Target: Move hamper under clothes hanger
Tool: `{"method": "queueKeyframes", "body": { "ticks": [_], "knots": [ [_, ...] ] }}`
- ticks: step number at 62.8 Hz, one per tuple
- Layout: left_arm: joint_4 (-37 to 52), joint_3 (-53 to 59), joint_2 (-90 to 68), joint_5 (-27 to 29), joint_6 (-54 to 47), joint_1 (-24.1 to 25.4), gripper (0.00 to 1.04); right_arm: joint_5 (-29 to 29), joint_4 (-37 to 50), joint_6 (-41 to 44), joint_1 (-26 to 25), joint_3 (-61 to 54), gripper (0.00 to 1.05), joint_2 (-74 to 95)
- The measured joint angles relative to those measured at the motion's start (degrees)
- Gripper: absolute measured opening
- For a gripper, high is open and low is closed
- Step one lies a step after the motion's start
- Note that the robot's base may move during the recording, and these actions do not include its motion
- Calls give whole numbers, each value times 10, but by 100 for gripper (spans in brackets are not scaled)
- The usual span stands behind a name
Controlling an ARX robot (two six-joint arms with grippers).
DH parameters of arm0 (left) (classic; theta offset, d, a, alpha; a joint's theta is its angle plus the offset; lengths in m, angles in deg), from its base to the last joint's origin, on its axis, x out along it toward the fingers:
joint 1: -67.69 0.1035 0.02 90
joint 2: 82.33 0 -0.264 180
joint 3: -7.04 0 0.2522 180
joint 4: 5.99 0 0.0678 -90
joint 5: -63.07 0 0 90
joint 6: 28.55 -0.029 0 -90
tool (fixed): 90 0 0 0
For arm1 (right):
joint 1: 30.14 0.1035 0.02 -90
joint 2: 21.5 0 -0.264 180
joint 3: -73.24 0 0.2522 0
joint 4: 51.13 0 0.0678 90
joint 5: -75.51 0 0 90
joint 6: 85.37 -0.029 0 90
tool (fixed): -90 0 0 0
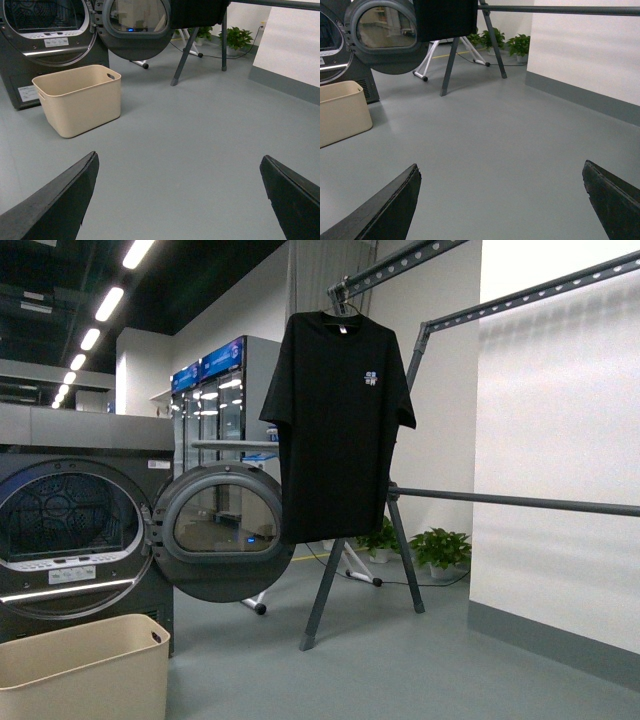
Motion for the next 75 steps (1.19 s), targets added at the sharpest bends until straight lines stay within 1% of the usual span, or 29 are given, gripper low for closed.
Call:
{"method": "queueKeyframes", "body": {
  "ticks": [75],
  "knots": [
    [0, 0, 0, 0, 0, 0, 98, 0, 0, 0, 0, 0, 97, 0]
  ]
}}
